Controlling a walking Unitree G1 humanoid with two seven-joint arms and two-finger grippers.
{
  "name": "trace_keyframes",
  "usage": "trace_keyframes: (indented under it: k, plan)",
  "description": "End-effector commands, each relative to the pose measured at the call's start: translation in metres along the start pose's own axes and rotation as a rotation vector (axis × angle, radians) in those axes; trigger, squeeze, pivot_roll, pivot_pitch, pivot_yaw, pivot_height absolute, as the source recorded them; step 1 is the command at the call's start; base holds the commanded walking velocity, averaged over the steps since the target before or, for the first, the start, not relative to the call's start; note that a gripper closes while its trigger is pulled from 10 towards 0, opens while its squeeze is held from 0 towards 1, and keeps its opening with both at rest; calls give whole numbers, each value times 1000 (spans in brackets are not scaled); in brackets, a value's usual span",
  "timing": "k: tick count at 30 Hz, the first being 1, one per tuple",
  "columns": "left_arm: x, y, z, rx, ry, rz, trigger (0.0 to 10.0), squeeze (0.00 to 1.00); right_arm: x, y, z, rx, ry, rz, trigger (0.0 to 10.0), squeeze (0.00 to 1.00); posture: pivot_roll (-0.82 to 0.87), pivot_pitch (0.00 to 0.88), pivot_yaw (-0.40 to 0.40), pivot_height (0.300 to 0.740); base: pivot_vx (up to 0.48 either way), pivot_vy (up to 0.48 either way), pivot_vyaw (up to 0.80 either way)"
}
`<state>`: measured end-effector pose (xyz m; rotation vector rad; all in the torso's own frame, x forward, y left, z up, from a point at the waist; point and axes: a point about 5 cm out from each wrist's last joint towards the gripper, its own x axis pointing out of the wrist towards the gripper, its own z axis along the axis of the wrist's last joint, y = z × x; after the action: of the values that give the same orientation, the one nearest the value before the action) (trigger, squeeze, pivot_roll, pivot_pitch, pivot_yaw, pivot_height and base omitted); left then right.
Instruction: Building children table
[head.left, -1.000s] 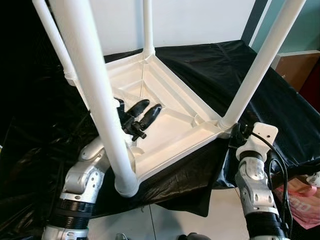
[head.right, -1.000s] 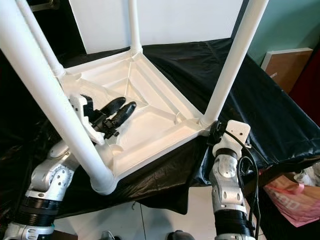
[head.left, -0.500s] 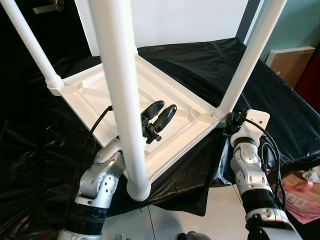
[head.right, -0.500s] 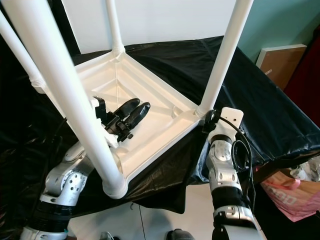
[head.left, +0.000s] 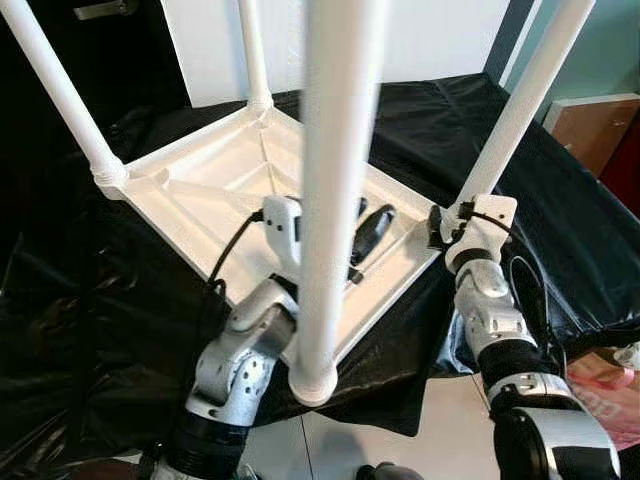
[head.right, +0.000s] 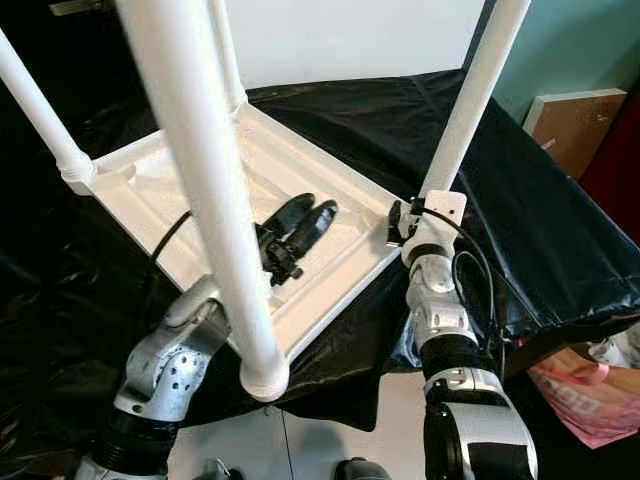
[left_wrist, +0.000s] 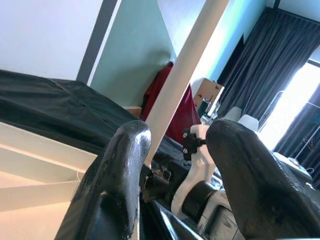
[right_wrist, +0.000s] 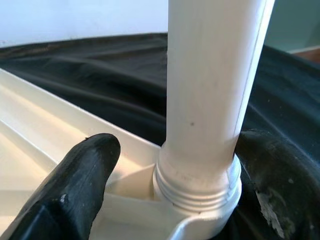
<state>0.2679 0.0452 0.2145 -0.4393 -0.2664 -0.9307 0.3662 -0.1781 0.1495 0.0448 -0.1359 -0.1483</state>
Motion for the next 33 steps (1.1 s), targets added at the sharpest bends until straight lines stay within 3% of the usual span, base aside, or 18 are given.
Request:
trace_keyframes:
  k: [1,10,13,15,17,22,28,30,33]
  plan:
    - [3,-6,-2,-5,15,-24,10000,0,-1,2,-1,-14,-20,14,10000,0,-64,122,-15,740,0,0,0]
    - [0,-7,4,24,37,-57,10000,0,10,-16,7,-30,-38,-21,10000,0,-83,127,2,740,0,0,0]
    - [-2,-12,5,46,51,-76,10000,0,17,-21,12,-46,-22,10,10000,0,-85,130,7,740,0,0,0]
    - [-1,-19,7,34,37,-51,10000,0,27,-20,20,-105,-3,118,10000,0,-88,130,12,740,0,0,0]
    - [0,-20,7,25,30,-38,10000,0,29,-20,22,-118,4,147,10000,0,-88,130,12,740,0,0,0]
    - [9,-21,1,-7,10,42,10000,0,39,-8,33,-134,20,255,10000,0,-74,130,2,740,0,0,0]
    - [10,-22,0,-12,13,47,10000,0,40,-5,36,-133,19,274,10000,0,-74,130,2,740,0,0,0]
    - [15,-25,-4,-14,12,68,10000,0,45,23,43,-133,15,343,10000,0,-70,128,-7,740,0,0,0]
    - [17,-25,-5,-21,10,85,10000,0,45,34,45,-128,18,371,10000,0,-70,126,-8,740,0,0,0]
